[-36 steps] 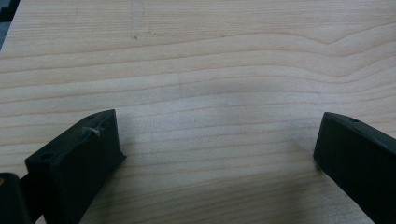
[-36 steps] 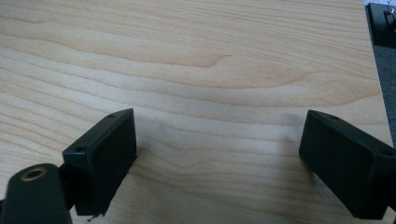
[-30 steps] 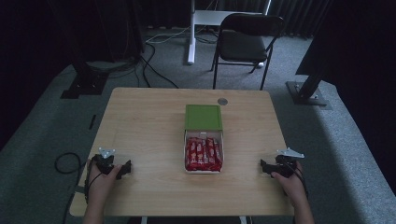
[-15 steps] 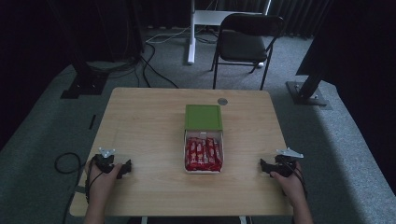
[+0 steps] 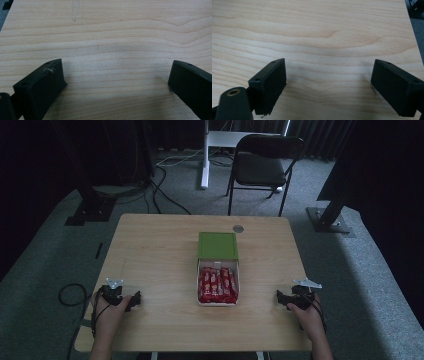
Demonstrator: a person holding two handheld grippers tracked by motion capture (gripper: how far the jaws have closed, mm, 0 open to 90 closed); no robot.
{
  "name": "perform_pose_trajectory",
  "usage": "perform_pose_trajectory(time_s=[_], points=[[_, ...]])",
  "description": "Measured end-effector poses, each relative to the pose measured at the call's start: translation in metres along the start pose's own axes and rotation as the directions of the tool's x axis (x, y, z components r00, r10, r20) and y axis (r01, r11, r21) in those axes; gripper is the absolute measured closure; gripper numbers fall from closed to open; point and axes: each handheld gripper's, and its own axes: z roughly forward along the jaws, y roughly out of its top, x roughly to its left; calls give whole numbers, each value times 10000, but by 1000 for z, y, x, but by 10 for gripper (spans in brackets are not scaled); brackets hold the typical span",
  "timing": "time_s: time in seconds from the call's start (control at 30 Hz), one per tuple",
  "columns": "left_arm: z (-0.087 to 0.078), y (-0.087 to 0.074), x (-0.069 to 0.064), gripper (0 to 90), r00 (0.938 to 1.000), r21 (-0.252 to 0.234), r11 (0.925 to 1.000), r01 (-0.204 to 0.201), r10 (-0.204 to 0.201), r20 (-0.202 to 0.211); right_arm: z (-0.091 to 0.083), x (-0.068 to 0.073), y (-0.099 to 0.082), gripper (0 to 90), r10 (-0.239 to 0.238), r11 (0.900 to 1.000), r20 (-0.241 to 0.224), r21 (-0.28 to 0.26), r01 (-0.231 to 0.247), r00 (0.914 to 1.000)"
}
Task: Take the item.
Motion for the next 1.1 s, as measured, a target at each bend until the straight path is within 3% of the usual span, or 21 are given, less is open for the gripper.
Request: perform_pose_trajectory(time_s=[0.33, 0.47, 0.67, 1.0, 1.1], points=[[0, 0, 0, 11, 10000, -1, 10000, 6, -6, 2, -11, 8, 12, 136, 305, 9990, -151, -330, -310, 9994], [0, 0, 0, 11, 10000, 2, 10000, 2, -2, 1, -16, 14, 20, 136, 156, 9985, -163, -515, -164, 9997], [0, 0, 0, 11, 10000, 0, 10000, 1, -1, 1, -29, 28, 35, 136, -19, 9961, -534, -880, -28, 9986], [0, 0, 0, 11, 10000, 1, 10000, 7, -7, -2, -51, 52, 62, 136, -530, 9856, -802, -1648, 392, 9954], [0, 0, 0, 11, 10000, -3, 10000, 7, -7, -7, -58, 59, 68, 138, -511, 9817, -1200, -1886, 277, 9915]])
